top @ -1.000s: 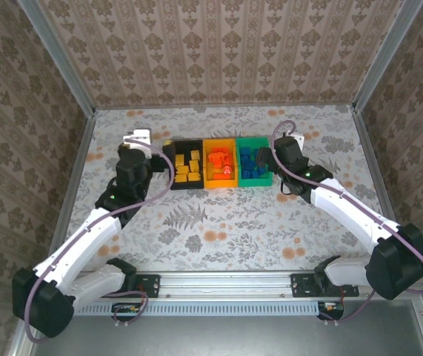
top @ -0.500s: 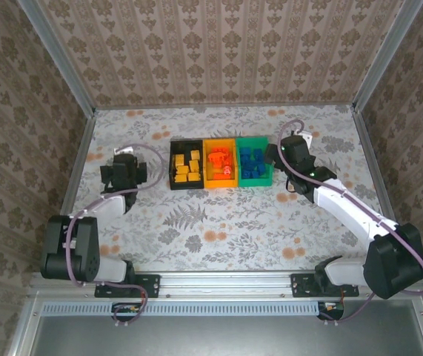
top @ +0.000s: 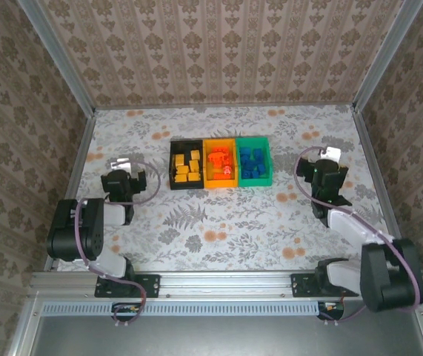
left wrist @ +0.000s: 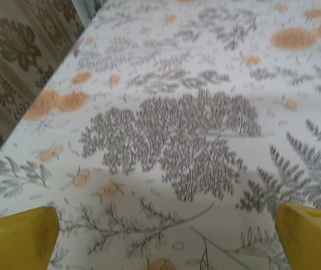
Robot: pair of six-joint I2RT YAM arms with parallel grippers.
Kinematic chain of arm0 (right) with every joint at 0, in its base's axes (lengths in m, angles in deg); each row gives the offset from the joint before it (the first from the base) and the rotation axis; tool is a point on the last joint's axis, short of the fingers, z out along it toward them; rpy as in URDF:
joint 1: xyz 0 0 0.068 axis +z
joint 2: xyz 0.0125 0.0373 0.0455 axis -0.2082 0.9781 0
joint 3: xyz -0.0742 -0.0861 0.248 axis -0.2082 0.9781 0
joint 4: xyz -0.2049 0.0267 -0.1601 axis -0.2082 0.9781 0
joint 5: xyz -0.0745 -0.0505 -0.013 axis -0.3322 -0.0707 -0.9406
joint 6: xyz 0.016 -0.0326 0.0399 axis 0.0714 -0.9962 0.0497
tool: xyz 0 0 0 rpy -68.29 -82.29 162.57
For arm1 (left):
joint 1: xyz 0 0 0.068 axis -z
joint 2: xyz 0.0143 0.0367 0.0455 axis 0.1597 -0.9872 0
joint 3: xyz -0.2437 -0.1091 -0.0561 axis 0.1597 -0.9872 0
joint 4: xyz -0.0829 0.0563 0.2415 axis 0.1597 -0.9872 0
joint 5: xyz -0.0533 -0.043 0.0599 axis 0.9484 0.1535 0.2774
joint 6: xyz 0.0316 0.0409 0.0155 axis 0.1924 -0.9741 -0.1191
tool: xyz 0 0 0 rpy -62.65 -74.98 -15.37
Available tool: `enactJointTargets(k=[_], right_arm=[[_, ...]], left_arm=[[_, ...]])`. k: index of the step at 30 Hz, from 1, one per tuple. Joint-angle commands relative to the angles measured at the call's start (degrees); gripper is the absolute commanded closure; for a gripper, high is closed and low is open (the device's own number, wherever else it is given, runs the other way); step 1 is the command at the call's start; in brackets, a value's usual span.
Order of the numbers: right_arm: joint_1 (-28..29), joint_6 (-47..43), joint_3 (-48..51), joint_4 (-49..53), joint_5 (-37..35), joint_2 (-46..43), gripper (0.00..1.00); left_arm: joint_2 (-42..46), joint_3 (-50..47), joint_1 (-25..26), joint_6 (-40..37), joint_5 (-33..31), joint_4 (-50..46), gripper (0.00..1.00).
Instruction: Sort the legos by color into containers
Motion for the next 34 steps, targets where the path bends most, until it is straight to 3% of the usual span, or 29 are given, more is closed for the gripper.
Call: enactJointTargets(k=[1,8,10,34], right_arm=[[-0.41,-4.49,1.72,-15.1,4.92,6.77,0.0],[-1.19,-5.57,3.99,-28.94,10.5,18.08,0.0],[-1.2,-5.21,3.2,-25.62,10.5,17.07,0.0],[-1.2,-5.32,3.65,-26.92,10.38,17.4,0.0]], left_arm=[[0.87,0.08,0.4,1.15,-1.08,4.28,0.0],[0.76,0.04,0.38,1.04,-1.11,4.53,0.0],[0.77,0.04,0.33,1.05,-1.11,4.53,0.0],[0.51,0.5,0.43,-0.04,1.16,4.0,0.0]])
